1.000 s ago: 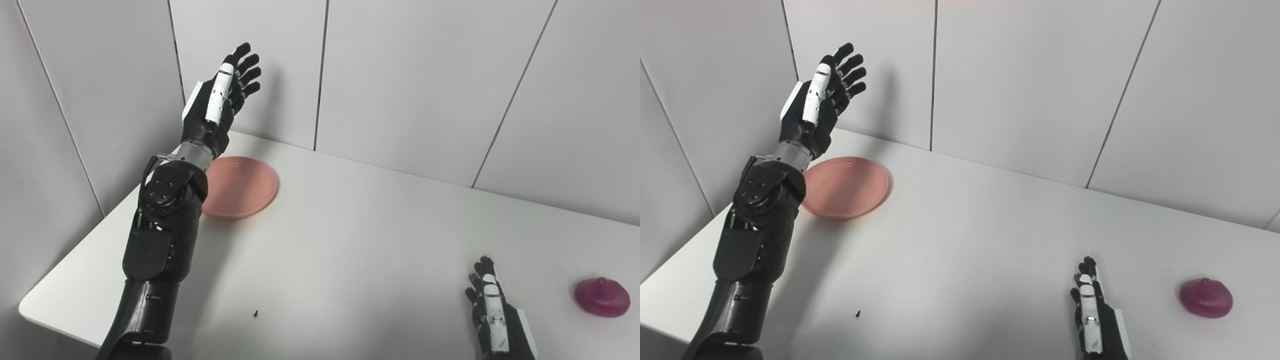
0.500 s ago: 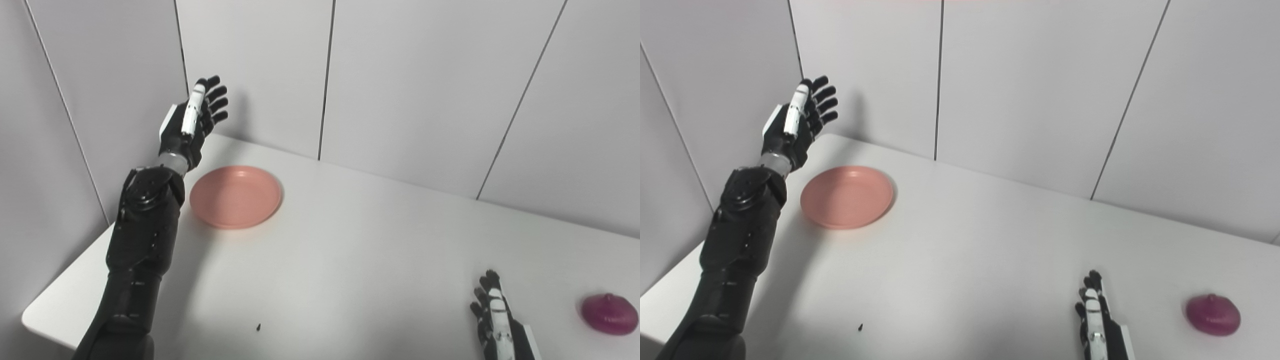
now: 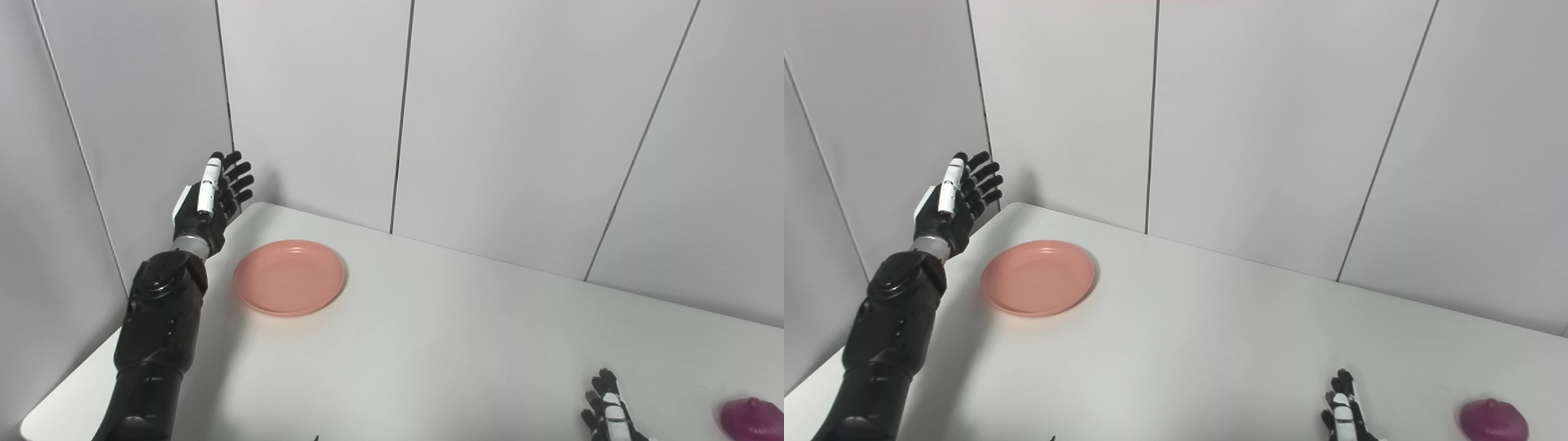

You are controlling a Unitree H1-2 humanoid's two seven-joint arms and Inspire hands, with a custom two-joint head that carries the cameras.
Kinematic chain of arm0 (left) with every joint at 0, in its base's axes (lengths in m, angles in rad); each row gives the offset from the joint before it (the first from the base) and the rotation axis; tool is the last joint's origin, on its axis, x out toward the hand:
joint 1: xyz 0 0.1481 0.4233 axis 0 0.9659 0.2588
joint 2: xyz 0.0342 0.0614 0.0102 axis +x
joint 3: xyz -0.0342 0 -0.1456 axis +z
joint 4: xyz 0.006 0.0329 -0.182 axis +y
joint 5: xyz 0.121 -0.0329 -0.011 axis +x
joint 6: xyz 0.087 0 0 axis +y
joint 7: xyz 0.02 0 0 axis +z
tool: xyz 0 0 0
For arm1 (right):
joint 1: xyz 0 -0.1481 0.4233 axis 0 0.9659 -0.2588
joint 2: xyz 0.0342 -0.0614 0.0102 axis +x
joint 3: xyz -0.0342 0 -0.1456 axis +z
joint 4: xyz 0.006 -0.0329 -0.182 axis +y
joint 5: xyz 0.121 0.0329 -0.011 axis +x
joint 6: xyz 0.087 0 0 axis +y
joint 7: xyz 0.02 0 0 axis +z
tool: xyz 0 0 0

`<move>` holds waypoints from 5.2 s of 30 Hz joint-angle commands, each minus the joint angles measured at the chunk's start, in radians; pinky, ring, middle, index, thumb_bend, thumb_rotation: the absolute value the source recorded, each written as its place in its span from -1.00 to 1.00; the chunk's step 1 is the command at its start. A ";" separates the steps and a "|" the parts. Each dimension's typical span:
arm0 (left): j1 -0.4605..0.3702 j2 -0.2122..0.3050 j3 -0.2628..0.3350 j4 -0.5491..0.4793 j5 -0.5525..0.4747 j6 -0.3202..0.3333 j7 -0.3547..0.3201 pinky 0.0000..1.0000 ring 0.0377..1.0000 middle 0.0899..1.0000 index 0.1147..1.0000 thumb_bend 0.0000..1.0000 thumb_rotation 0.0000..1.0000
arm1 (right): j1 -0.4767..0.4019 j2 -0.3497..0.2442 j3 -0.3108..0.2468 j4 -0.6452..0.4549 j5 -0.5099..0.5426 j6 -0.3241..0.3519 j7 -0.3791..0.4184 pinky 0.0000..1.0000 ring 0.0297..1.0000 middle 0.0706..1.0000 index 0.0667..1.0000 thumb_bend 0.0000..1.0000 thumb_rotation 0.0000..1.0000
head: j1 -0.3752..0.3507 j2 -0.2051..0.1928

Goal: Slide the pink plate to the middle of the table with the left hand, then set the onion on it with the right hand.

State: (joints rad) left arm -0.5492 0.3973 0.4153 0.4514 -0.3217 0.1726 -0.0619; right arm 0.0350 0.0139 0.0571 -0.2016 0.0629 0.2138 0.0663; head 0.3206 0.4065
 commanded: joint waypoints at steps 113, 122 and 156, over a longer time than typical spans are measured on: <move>0.016 -0.154 -0.106 0.199 -0.132 -0.011 -0.190 0.88 0.85 0.85 0.79 -0.38 1.00 | -0.013 0.002 0.010 -0.072 -0.014 -0.025 -0.006 1.00 1.00 1.00 1.00 -0.89 1.00 | -0.034 0.052; 0.064 -0.256 -0.120 0.104 -0.144 -0.008 -0.156 0.96 0.91 0.90 0.84 -0.36 1.00 | -0.013 0.006 0.008 -0.065 -0.010 -0.026 -0.010 1.00 1.00 1.00 1.00 -0.85 1.00 | -0.045 0.061; 0.245 -0.428 -0.194 -0.143 -0.137 -0.025 -0.097 0.83 0.82 0.83 0.80 -0.30 1.00 | -0.019 0.014 0.002 -0.041 -0.037 -0.089 -0.028 1.00 0.98 1.00 1.00 -0.70 1.00 | -0.130 0.131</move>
State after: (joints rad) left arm -0.3227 -0.0186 0.2310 0.3128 -0.4688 0.1280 -0.1715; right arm 0.0403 0.0174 0.0622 -0.2210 0.0255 0.1917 0.0416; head 0.1887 0.5369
